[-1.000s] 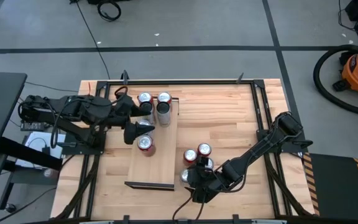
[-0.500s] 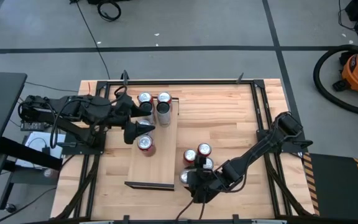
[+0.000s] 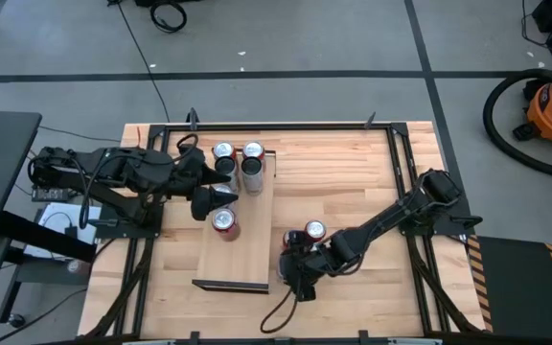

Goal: Place canned beverage on shelf
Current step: Put the red and silver soda can aligned with the other red and silver soda can on the shelf

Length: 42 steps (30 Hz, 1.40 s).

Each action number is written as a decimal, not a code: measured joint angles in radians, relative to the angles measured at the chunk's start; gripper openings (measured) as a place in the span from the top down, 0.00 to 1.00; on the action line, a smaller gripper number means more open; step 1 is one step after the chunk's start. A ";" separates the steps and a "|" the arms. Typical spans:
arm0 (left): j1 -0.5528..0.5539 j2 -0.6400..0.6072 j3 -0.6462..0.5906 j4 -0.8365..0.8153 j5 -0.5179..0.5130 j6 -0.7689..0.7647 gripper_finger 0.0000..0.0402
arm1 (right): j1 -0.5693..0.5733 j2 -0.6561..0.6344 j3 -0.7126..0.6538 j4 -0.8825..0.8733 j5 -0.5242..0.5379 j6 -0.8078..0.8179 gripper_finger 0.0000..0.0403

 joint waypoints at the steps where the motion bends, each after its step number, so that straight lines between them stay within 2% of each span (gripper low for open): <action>1: 0.000 0.000 0.000 0.001 0.000 -0.012 0.03 | -0.008 0.000 0.000 0.000 -0.021 -0.010 0.07; 5: 0.000 0.000 0.000 0.001 0.002 -0.041 0.03 | -0.036 0.000 0.000 -0.001 -0.095 -0.023 0.07; 11: 0.000 0.000 0.000 0.001 0.010 -0.051 0.03 | -0.054 0.000 0.000 -0.043 -0.130 -0.069 0.08; 16: 0.000 0.000 0.000 0.001 0.010 -0.051 0.03 | -0.064 0.000 0.000 -0.057 -0.172 -0.078 0.15; 21: 0.000 0.000 0.000 -0.003 0.010 -0.037 0.03 | -0.068 0.000 0.000 -0.055 -0.176 -0.087 0.23; 27: 0.000 0.000 0.000 -0.022 0.014 -0.038 0.03 | -0.086 -0.019 0.000 -0.072 -0.183 -0.064 0.21; 31: 0.000 0.000 0.000 -0.023 0.078 -0.038 0.03 | -0.093 -0.077 0.028 -0.108 -0.182 -0.037 0.21; 39: 0.000 0.000 0.000 -0.025 0.110 0.008 0.03 | -0.131 -0.186 0.119 -0.282 -0.158 0.012 0.21; 42: -0.013 -0.001 0.000 0.023 0.119 0.067 0.03 | -0.161 -0.216 0.153 -0.331 -0.146 0.018 0.21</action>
